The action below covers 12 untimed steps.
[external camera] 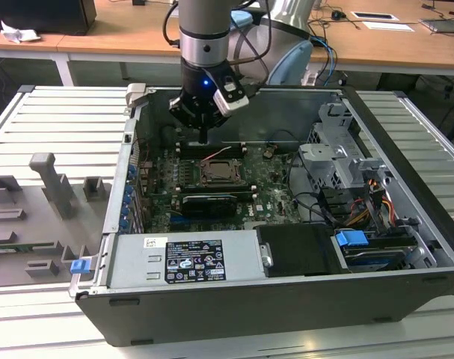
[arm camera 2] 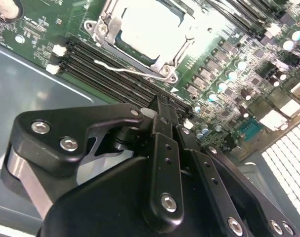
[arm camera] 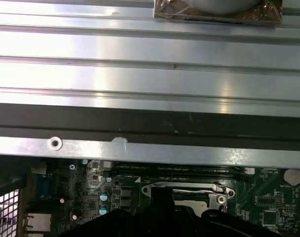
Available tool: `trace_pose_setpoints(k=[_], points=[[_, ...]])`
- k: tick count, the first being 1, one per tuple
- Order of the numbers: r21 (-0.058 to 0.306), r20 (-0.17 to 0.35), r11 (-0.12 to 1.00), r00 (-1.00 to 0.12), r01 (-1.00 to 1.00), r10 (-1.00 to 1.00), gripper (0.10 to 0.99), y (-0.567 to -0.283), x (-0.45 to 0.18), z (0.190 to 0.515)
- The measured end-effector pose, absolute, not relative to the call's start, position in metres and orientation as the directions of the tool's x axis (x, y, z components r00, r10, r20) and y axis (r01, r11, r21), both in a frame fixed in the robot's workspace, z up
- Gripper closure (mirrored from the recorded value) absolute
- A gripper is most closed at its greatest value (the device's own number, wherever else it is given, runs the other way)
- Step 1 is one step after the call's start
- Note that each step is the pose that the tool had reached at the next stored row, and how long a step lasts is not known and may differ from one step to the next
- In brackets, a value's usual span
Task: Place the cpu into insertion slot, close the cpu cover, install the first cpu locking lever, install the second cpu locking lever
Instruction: 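Install the first cpu locking lever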
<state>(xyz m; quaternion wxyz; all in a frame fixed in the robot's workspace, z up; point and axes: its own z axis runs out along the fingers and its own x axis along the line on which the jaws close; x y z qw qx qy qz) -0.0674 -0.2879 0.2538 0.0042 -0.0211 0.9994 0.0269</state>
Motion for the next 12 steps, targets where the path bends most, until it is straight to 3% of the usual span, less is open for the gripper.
trace_pose_setpoints(k=[2, 5, 12], points=[[0.061, -0.01, 0.997, -0.999, -0.042, -0.042, 0.98, -0.288, -0.064, 0.253], [0.107, -0.012, 0.993, -0.999, -0.042, -0.041, 0.98, -0.288, -0.063, 0.251], [0.106, -0.012, 0.993, -0.999, -0.042, -0.041, 0.98, -0.288, -0.051, 0.247]])
